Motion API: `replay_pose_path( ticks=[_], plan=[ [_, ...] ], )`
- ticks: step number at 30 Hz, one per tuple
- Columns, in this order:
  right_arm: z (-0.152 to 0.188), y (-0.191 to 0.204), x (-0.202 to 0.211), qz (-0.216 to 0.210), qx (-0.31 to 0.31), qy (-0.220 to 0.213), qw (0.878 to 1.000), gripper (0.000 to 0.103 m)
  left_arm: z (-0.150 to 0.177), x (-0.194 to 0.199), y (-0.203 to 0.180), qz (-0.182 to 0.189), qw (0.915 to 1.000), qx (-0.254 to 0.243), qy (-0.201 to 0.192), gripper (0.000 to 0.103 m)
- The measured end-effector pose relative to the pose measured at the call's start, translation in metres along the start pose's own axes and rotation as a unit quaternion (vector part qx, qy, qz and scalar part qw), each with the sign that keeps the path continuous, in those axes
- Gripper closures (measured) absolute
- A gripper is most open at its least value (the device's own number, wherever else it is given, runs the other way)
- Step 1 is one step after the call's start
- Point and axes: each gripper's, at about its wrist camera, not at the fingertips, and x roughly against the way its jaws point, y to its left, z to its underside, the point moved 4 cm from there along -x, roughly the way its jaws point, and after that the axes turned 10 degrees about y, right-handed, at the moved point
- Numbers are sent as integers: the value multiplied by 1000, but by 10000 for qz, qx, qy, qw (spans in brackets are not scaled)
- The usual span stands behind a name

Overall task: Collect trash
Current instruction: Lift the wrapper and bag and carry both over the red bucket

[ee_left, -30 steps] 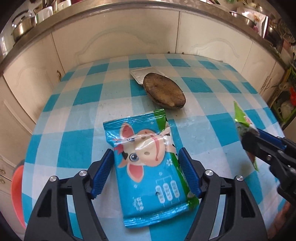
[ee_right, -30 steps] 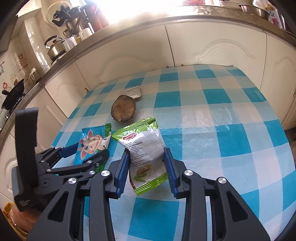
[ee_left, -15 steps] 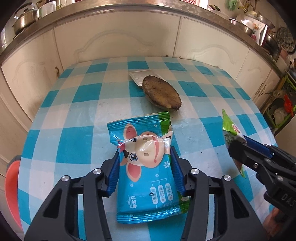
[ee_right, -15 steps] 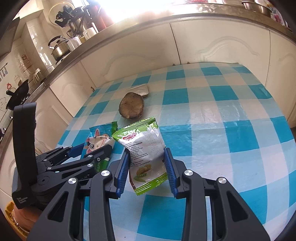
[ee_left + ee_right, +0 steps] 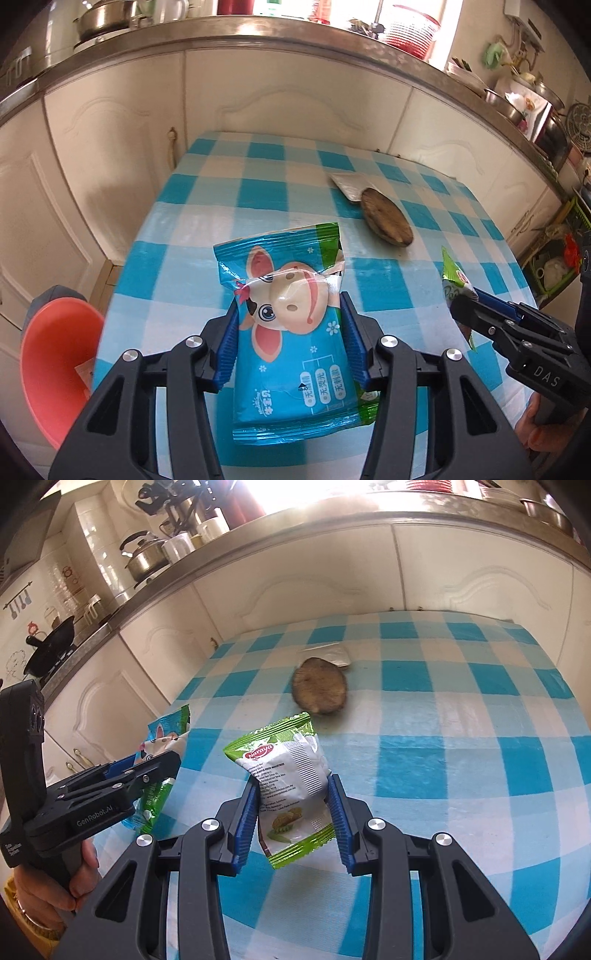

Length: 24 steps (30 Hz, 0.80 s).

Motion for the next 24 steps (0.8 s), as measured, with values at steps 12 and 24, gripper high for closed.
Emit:
replay_pose_path(
  ticks=[12,24],
  plan=[
    [-15,85,-24,-392,797,232,9958,64,11,25,85,-250,9970,708,-161,52],
    [-20,197,-62,-843,1819,547,9782,64,36,36,179,-685,9862,1501,-129,52]
  ],
)
